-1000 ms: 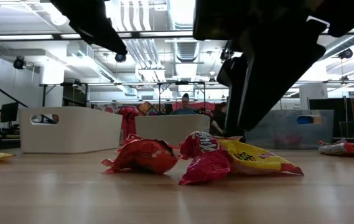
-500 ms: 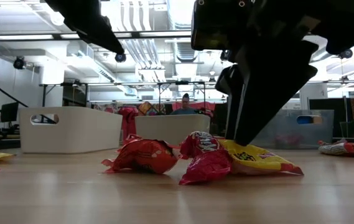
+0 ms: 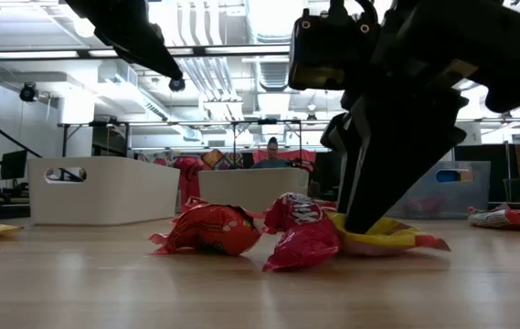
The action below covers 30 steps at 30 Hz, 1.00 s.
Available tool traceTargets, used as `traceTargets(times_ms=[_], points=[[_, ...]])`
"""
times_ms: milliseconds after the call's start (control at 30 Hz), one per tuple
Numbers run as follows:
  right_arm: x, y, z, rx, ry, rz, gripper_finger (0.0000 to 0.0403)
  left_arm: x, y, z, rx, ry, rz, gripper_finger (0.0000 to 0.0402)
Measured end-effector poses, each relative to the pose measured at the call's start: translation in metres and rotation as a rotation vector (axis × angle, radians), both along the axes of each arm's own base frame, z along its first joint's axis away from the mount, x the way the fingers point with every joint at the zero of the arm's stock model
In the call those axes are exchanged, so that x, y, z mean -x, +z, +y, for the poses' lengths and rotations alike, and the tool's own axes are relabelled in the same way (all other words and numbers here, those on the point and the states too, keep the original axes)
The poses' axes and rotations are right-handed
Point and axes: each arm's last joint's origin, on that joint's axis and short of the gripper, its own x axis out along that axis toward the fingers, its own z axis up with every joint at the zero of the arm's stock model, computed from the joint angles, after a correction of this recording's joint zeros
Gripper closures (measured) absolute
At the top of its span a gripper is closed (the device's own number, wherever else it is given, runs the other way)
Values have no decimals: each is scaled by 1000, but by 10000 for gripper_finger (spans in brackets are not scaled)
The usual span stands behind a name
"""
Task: Sort candy
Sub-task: Put the yellow candy into the gray bin
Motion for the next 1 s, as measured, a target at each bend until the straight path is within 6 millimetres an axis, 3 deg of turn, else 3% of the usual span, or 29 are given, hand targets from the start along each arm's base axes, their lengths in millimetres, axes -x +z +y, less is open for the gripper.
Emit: traceTargets(times_ms=[133, 300, 533, 767, 1000], points=[[0, -1, 0, 6, -7, -18, 321, 0, 0, 0, -3, -2, 0, 306], [-1, 0, 0, 5, -7, -21, 383, 0, 0, 0, -3, -2, 0, 306], [0, 5, 0, 2, -7, -26, 394, 0, 0, 0, -4, -1, 1, 306], [5, 47, -8, -9, -23, -71, 394, 3, -3, 1, -16, -1, 45, 306], [8, 94, -45, 62, -84, -177, 394, 4, -4, 1, -41, -20, 63, 306]])
